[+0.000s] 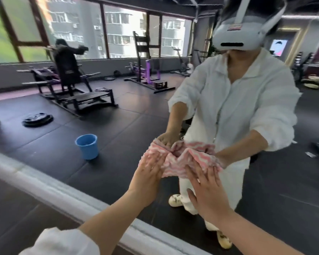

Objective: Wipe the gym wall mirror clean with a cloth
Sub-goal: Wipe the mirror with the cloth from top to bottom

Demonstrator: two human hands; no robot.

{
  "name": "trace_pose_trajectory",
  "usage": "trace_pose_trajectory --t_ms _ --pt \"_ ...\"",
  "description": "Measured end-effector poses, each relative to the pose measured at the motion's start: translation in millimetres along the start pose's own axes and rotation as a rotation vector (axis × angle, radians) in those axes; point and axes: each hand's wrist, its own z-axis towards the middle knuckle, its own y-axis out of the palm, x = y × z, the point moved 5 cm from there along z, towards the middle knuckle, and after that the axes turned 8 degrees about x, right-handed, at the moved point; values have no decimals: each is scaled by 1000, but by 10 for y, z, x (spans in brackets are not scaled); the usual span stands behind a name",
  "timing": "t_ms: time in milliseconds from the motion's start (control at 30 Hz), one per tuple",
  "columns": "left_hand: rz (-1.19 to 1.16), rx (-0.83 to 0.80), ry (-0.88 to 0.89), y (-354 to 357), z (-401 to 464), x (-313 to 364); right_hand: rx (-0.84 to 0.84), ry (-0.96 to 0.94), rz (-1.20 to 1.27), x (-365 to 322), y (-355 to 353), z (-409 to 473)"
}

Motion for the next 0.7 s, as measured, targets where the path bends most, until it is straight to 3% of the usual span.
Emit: trace_pose_trajectory --t_ms 233,400,700 --pt "-43 -34 -194 412 -734 -1504 84 -104 84 -1428 339 1179" --pt "-74 175 -341 754 -1282 -2406 12 -164 176 -2309 586 1854" --pt "42 208 -513 1484 -1889 -3736 -2 -254 470 -3742 1223 2556"
